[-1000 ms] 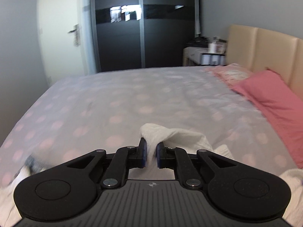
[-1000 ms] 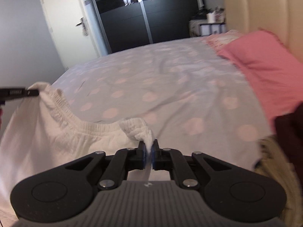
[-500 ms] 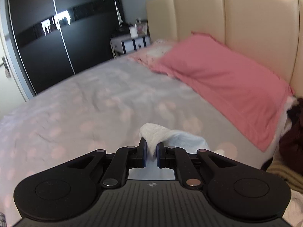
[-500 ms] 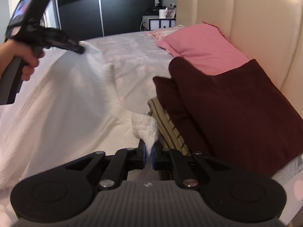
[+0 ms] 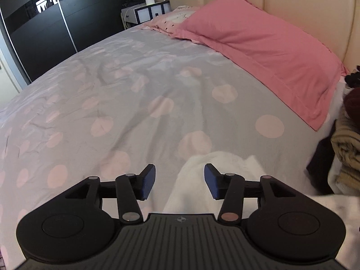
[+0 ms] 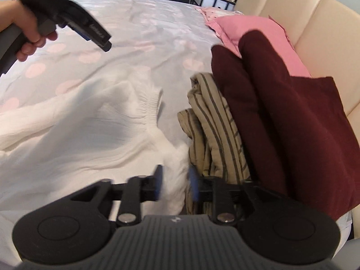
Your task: Fold clothes
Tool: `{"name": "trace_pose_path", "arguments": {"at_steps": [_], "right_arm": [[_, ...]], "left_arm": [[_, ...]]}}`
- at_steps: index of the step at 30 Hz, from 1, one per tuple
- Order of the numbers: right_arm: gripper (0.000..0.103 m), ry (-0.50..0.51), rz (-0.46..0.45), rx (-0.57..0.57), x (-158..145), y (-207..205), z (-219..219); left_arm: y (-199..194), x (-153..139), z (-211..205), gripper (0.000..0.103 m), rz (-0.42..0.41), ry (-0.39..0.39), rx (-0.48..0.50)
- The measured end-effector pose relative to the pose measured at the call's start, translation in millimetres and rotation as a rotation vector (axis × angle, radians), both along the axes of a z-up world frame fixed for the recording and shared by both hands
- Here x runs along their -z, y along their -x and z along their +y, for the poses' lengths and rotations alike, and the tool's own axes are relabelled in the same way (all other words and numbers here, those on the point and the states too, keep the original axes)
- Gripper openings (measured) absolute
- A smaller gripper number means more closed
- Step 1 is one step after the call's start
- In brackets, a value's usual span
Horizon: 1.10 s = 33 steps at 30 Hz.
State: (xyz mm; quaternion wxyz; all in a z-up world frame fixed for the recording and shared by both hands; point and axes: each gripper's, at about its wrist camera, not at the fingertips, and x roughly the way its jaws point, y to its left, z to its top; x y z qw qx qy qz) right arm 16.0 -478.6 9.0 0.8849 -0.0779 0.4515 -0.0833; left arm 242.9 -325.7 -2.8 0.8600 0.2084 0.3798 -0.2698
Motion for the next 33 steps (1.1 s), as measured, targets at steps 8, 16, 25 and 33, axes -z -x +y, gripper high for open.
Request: {"name": "trace_pose_path", "arguments": {"at_steps": [8, 16, 25, 33], "right_arm": [[0.056, -0.028, -0.119, -0.01, -37.9, 28.9, 9.9], [0.056, -0.031, -0.102, -0.058, -36.9, 15.0, 30.7], [0.057, -0.017, -0.086, -0.126, -22.3, -8.2, 60.5], [0.057, -0.016, -0.111, -0.158, -10.0, -34.5, 77.1]], "left_arm": [[34.6, -26.9, 142.3, 0.048, -0.05, -0.021, -0.101], [83.7, -38.1, 306.1, 0.05, -0.031, -0.056, -0.287], [137.8, 13.9, 449.4, 0.052, 0.098, -0.078, -0.525], [142.6, 80.1, 484.0, 0.052, 0.241, -0.185, -0.515]]}}
